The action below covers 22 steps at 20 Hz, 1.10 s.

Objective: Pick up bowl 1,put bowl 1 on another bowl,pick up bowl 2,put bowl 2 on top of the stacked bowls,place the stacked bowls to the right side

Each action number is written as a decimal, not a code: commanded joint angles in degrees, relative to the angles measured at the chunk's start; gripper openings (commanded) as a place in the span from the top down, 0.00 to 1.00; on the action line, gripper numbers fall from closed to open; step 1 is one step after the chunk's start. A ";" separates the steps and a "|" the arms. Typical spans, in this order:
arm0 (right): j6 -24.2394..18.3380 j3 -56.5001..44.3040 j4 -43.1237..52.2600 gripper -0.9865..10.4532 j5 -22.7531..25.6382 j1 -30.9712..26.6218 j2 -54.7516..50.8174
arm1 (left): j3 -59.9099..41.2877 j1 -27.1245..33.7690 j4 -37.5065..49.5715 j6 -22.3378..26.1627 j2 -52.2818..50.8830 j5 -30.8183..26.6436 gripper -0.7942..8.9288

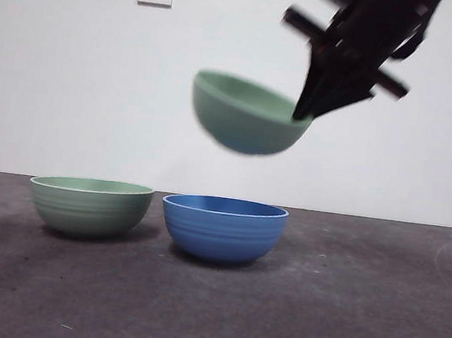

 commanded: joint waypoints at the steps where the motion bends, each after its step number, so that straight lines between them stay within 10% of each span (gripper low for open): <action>1: -0.09 2.47 -1.25 0.93 0.83 0.98 5.14 | 0.20 -0.61 0.33 0.39 -0.07 -0.42 0.18; 12: -2.49 5.09 -7.80 0.92 4.59 3.74 12.31 | 0.20 -0.98 0.39 0.39 2.78 -2.97 0.18; 22: -2.49 5.33 -9.03 0.69 4.26 4.15 11.04 | 0.20 -1.01 10.16 -1.18 12.85 -2.97 0.18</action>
